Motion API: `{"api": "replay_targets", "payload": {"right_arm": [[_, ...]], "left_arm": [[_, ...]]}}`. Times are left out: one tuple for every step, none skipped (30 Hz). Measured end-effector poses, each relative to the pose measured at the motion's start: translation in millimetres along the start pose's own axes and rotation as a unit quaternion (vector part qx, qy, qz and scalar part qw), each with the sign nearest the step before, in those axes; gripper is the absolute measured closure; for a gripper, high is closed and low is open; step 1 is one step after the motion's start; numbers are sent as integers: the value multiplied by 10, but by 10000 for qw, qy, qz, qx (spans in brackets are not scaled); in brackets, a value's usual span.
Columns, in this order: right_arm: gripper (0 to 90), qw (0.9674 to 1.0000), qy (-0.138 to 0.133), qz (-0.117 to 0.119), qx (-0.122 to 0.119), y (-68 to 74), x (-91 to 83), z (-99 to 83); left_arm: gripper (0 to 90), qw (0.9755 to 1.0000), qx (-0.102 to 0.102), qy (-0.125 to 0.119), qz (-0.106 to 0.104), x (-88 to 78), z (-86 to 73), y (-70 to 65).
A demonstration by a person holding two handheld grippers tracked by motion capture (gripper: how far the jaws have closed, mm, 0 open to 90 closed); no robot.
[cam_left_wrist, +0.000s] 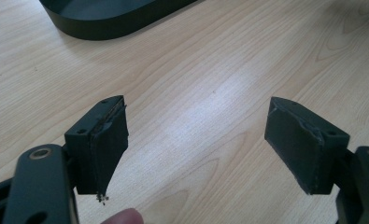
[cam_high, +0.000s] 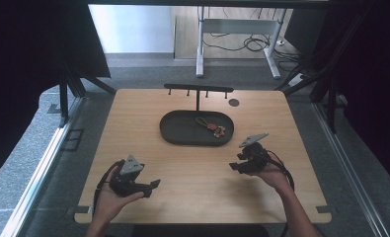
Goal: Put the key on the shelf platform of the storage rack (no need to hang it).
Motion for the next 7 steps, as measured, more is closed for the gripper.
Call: {"api": "replay_targets", "payload": {"right_arm": [[472,10000,-26,-3,14,-2,-13,8],[468,10000,-59,-13,5,-2,-31,20],[463,9999,-113,-27,-5,3,-52,37],[458,9999,-139,-42,-6,9,-65,44],[447,9998,-172,-51,-7,20,-76,47],[439,9998,-197,-66,-17,28,-82,41],[433,9997,-213,-92,-35,33,-81,21]], "left_arm": [[216,10000,10,14,-7,3,0,-7],[216,10000,18,16,-7,6,4,-12],[216,10000,19,18,-10,7,6,-13],[216,10000,21,24,-13,9,9,-15],[216,10000,9,26,-7,12,10,-14],[216,10000,-6,28,-4,14,11,-12],[216,10000,-8,28,0,19,11,-8]]}}
Point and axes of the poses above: each handheld gripper's, and its own axes: x roughly forward along the jaws, z roughly out of its top, y roughly to its left, the point moved 6 cm from there along x, roughly forward along the jaws, and after that the axes turned 4 degrees about z, right-handed, at the moved point
